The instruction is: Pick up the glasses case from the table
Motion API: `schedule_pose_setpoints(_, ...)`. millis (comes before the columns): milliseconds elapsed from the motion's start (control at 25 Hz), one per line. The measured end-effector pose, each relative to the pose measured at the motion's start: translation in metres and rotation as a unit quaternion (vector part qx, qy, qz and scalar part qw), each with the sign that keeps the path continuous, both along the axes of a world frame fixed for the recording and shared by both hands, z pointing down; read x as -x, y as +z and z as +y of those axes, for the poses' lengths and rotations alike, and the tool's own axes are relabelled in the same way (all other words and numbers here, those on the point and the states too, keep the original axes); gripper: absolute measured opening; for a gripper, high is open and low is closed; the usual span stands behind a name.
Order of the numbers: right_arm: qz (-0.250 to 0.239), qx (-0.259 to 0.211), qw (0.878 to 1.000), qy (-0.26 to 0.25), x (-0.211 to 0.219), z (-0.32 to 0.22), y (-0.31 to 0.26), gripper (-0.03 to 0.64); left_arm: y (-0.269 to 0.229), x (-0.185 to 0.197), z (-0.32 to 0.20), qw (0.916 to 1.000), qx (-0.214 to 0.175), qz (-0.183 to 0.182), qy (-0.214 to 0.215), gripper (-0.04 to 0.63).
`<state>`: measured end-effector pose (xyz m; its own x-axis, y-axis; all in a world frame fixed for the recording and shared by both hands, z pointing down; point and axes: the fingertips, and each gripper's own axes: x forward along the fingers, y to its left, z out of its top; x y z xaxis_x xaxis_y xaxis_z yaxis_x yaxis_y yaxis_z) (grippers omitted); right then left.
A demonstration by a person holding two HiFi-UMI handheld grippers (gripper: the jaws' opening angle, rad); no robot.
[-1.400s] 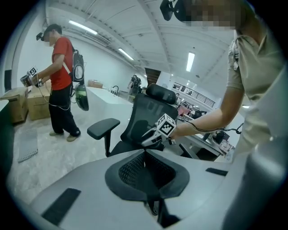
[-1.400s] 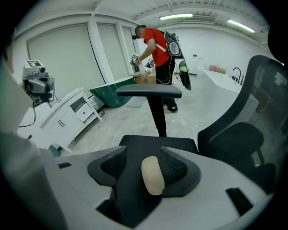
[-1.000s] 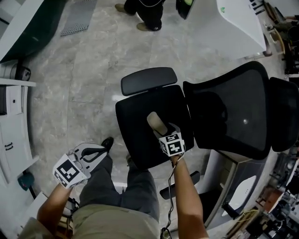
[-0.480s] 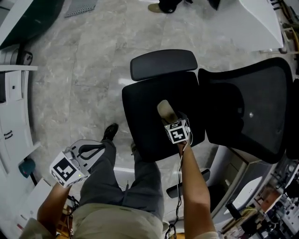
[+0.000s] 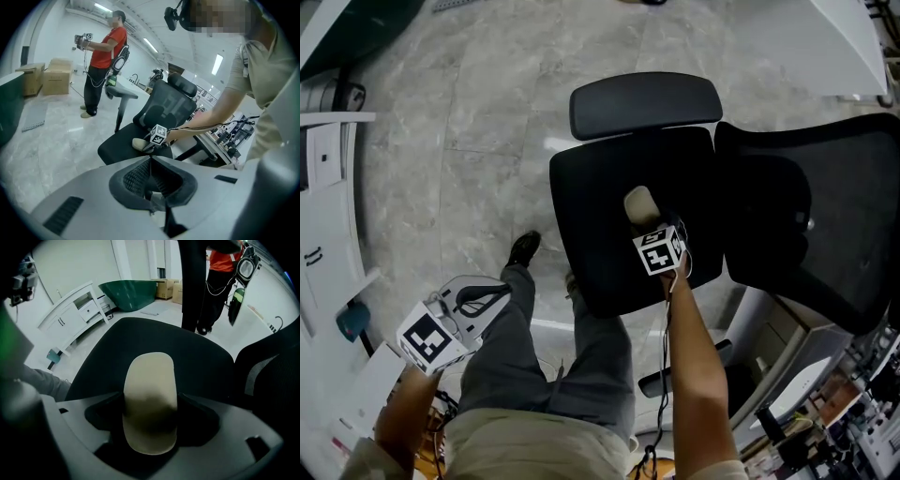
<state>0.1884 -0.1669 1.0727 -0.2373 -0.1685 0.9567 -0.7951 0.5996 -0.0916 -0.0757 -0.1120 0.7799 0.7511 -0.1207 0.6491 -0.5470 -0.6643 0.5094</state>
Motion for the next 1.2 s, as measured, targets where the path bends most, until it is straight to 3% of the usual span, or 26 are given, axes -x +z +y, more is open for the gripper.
schedule_pose_setpoints(440,-0.021,-0.039,0.999,0.003,0.000,0.000,-0.003,0.331,0.000,-0.010,0.009,1.0000,-0.004,0.001,0.004,0.018)
schedule_pose_setpoints(760,-0.061,-0.084,0.992,0.076,-0.001,-0.014,-0.053,0.331,-0.023,-0.021,-0.001,0.9986,-0.043,0.011,0.030,0.018)
schedule_pose_setpoints(880,-0.085,-0.103,0.984,0.120,-0.006,-0.020,-0.078,0.331,-0.038,-0.031,-0.006,0.9983,-0.043,0.014,0.036,0.017)
schedule_pose_setpoints(1200,-0.151,-0.148,0.950,0.231,-0.013,-0.029,-0.167,0.331,-0.083,-0.043,-0.025,0.9918,-0.097,0.030,0.077,0.017)
